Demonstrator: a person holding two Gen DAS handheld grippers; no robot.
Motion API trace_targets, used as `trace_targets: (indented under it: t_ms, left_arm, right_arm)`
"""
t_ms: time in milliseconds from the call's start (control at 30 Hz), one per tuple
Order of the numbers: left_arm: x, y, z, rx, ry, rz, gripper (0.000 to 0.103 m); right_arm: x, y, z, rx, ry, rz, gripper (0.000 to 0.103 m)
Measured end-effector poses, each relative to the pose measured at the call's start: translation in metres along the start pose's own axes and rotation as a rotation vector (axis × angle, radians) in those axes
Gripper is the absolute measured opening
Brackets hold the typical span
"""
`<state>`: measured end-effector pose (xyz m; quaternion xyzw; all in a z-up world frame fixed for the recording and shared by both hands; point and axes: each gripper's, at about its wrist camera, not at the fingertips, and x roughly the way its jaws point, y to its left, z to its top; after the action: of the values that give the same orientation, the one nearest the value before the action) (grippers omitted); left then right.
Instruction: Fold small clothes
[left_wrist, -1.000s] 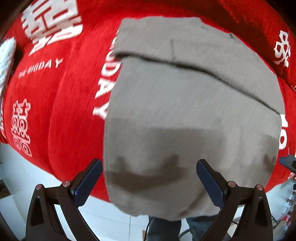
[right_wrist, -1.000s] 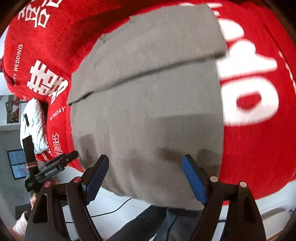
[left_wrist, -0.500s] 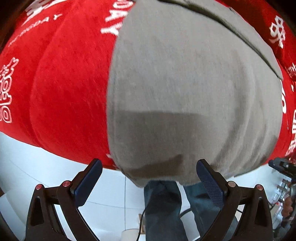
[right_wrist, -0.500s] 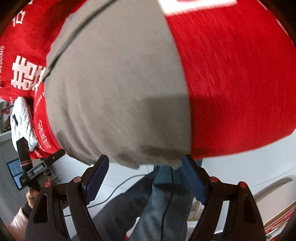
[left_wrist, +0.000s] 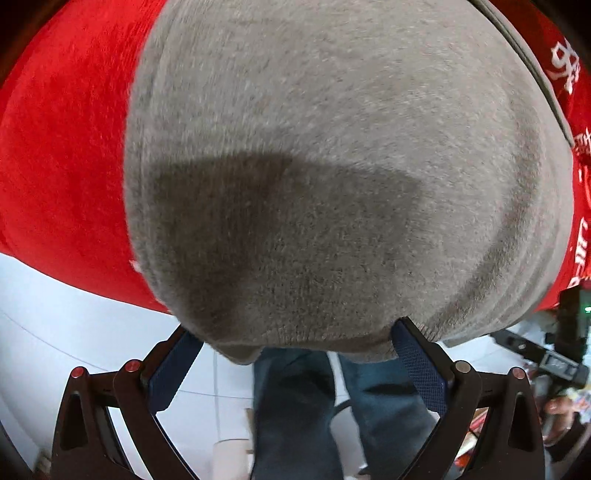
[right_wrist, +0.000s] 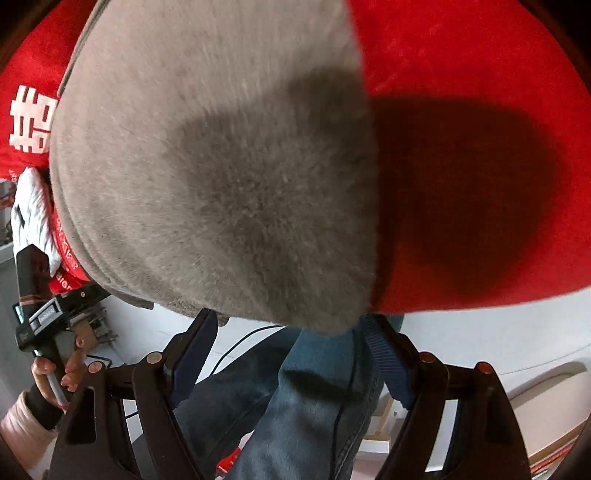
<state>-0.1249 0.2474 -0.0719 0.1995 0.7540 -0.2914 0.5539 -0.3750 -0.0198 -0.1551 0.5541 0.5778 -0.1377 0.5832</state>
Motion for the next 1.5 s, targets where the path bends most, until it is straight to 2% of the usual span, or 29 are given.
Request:
trace_targets:
  t_ms: [33, 67, 133, 167, 200, 233, 267, 300, 333, 467, 567, 667, 767, 800, 933, 1000, 1033, 1100, 1167, 1200, 1233, 1300, 1367, 1400, 1433, 1467, 1500]
  left_arm:
    - [0.0, -0.002, -0.002, -0.001, -0.003, -0.005, 0.101]
    - [-0.001, -0.001, -0.003, 0.001, -0.008, -0.01, 0.101]
    - [0.0, 0.001, -0.008, -0.005, -0.009, -0.042, 0.087]
    - [-0.001, 0.002, -0.008, -0.015, -0.003, -0.057, 0.082]
    - [-0.005, 0.009, -0.011, -0.029, 0.006, -0.092, 0.072]
    - [-0.006, 0.01, -0.011, -0.033, 0.011, -0.115, 0.058]
    - [-0.007, 0.01, -0.013, -0.032, 0.017, -0.134, 0.049]
    - [-0.009, 0.007, -0.013, -0.019, 0.024, -0.151, 0.03]
    - [-0.011, 0.003, -0.013, -0.001, 0.03, -0.156, 0.015]
    - [-0.042, -0.005, -0.017, 0.074, 0.013, -0.206, 0.015]
    - [-0.081, -0.011, -0.013, 0.119, -0.039, -0.251, 0.015]
    - [-0.121, -0.016, 0.005, 0.137, -0.124, -0.291, 0.015]
    - [-0.147, -0.02, 0.037, 0.129, -0.213, -0.326, 0.015]
    - [-0.155, -0.02, 0.059, 0.126, -0.242, -0.324, 0.015]
    - [-0.16, -0.029, 0.092, 0.14, -0.284, -0.257, 0.015]
    - [-0.16, -0.035, 0.098, 0.166, -0.293, -0.2, 0.015]
    - [-0.16, -0.037, 0.099, 0.174, -0.3, -0.161, 0.015]
    - [-0.156, -0.039, 0.094, 0.173, -0.287, -0.132, 0.015]
    - [-0.153, -0.038, 0.091, 0.161, -0.27, -0.117, 0.015]
    - [-0.148, -0.036, 0.087, 0.154, -0.254, -0.106, 0.015]
    - [-0.146, -0.03, 0.084, 0.15, -0.246, -0.098, 0.015]
    - [-0.143, -0.029, 0.08, 0.139, -0.235, -0.086, 0.015]
    - [-0.14, -0.028, 0.078, 0.133, -0.23, -0.076, 0.015]
    - [-0.137, -0.029, 0.078, 0.131, -0.227, -0.07, 0.015]
    - [-0.136, -0.028, 0.077, 0.129, -0.223, -0.061, 0.015]
    - [-0.135, -0.029, 0.077, 0.129, -0.221, -0.053, 0.015]
    - [-0.135, -0.028, 0.076, 0.131, -0.22, -0.033, 0.015]
  right_arm:
    - [0.001, 0.0, 0.0, 0.004, 0.004, 0.007, 0.084]
    - [0.002, -0.001, 0.0, 0.014, 0.008, 0.023, 0.079]
    - [0.004, -0.003, -0.003, 0.07, 0.024, 0.069, 0.035]
    - [0.002, -0.008, -0.005, 0.106, 0.032, 0.073, 0.026]
    - [0.0, -0.009, -0.007, 0.132, 0.03, 0.065, 0.007]
    - [-0.003, -0.009, -0.008, 0.132, 0.023, 0.061, 0.007]
    - [-0.007, -0.007, -0.01, 0.121, 0.014, 0.057, 0.007]
    - [-0.012, -0.002, -0.012, 0.105, 0.004, 0.06, 0.006]
    - [-0.018, 0.002, -0.014, 0.092, -0.004, 0.07, 0.006]
    - [-0.053, 0.026, -0.016, 0.057, -0.051, 0.165, 0.005]
    - [-0.083, 0.045, -0.008, 0.033, -0.104, 0.238, 0.005]
    - [-0.112, 0.065, 0.016, 0.005, -0.165, 0.286, 0.005]
    - [-0.124, 0.079, 0.041, -0.013, -0.217, 0.303, 0.003]
    - [-0.13, 0.083, 0.055, -0.022, -0.234, 0.302, 0.001]
    - [-0.132, 0.092, 0.094, -0.017, -0.247, 0.252, 0.001]
    - [-0.13, 0.098, 0.104, -0.096, -0.223, 0.113, 0.002]
    - [-0.13, 0.11, 0.106, -0.164, -0.208, 0.05, 0.004]
    - [-0.124, 0.135, 0.093, -0.342, -0.145, -0.083, 0.007]
    - [-0.111, 0.157, 0.074, -0.496, -0.068, -0.153, 0.042]
    - [-0.103, 0.166, 0.063, -0.574, -0.037, -0.194, 0.071]
    - [-0.094, 0.172, 0.051, -0.651, -0.017, -0.234, 0.074]
    - [-0.074, 0.18, 0.034, -0.772, 0.02, -0.318, 0.069]
    - [-0.055, 0.183, 0.03, -0.815, 0.049, -0.362, 0.05]
    - [-0.047, 0.183, 0.03, -0.822, 0.072, -0.372, 0.015]
    - [-0.036, 0.186, 0.03, -0.832, 0.104, -0.394, 0.006]
    - [-0.029, 0.191, 0.026, -0.871, 0.121, -0.436, 0.006]
    - [-0.032, 0.195, 0.02, -0.918, 0.095, -0.453, 0.006]
